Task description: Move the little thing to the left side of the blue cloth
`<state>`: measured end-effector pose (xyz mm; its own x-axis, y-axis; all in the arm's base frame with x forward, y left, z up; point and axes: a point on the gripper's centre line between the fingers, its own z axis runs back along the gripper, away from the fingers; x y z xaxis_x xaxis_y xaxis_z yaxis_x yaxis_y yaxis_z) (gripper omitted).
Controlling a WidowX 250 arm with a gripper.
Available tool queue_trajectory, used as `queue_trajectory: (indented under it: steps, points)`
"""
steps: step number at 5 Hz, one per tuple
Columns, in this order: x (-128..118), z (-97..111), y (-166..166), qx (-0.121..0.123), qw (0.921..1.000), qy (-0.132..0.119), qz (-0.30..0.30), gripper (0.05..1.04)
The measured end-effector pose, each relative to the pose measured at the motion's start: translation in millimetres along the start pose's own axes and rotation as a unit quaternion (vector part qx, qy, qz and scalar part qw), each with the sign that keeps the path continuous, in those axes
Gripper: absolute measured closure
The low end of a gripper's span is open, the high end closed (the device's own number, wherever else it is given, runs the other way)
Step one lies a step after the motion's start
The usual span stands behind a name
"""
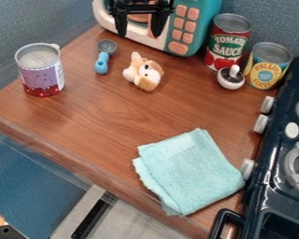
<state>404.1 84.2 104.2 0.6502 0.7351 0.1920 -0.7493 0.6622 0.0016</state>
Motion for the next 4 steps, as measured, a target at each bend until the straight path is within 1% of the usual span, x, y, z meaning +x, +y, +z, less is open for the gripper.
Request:
queue_trajectory:
  steps: [1, 3, 4]
  points:
    - [-5, -16, 1, 0.013, 0.9998, 0.016, -0.003, 0.083]
    - [-12, -17, -6, 0.008, 0.9992, 0.023, -0.031, 0.083]
    - [-17, -13, -16, 0.003, 0.9981, 0.025, -0.056, 0.083]
